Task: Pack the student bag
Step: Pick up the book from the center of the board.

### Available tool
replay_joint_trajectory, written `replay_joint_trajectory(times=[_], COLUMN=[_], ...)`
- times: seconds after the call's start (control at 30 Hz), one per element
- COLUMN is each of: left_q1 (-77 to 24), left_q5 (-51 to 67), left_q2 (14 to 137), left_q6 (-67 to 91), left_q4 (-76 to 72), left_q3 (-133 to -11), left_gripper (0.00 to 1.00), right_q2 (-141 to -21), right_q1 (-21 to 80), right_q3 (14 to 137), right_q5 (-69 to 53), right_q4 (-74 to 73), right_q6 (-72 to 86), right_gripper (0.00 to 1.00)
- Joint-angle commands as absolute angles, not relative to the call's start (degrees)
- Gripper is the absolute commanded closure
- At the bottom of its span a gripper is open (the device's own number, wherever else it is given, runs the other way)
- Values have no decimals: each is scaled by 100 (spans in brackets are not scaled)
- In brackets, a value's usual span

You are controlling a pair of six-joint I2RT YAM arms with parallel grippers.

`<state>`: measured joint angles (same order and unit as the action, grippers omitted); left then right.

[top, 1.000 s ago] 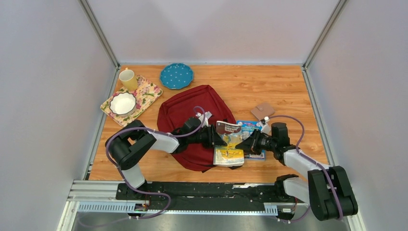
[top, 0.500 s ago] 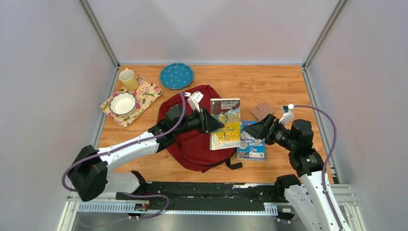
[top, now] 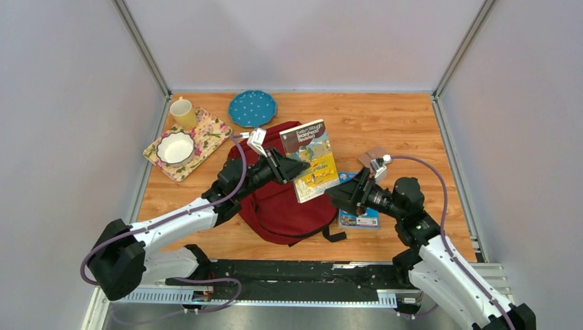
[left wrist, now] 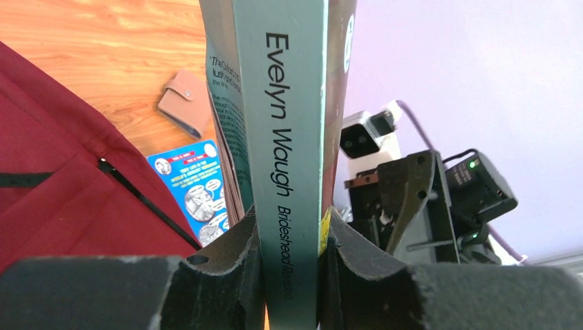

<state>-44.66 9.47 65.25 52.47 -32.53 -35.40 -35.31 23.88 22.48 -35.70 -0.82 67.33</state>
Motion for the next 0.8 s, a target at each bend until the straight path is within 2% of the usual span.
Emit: replay_joint_trajectory(times=[0.0, 0.23, 0.6, 0.73, 0.77], left_q1=[-4500, -4535, -4579, -4579, -4570], left_q5=[1089, 1072, 993, 958, 949], left_q2=[6574, 6794, 7005, 7084, 7101], left_q6=[5835, 6319, 6697, 6846, 6908], left_q4=[-5070, -6055, -6680, -6907, -6943], left_q3=[-3586, -3384, -3112, -2989, -2953], left_gripper=[100, 100, 100, 100, 100], right_q2=[-3744, -4280, -5053, -5360, -5414], right_q1=[2882, 2988, 3085, 3085, 3085], right_q3=[1978, 1644, 1617, 1635, 1626], right_q5=[-2787, -2330, -1714, -1644, -1617], right_q4=[1711, 2776, 4578, 5018, 5166], right_q6=[7742, 8323, 8438, 8516, 8543], right_gripper=[5, 2, 2, 14, 23])
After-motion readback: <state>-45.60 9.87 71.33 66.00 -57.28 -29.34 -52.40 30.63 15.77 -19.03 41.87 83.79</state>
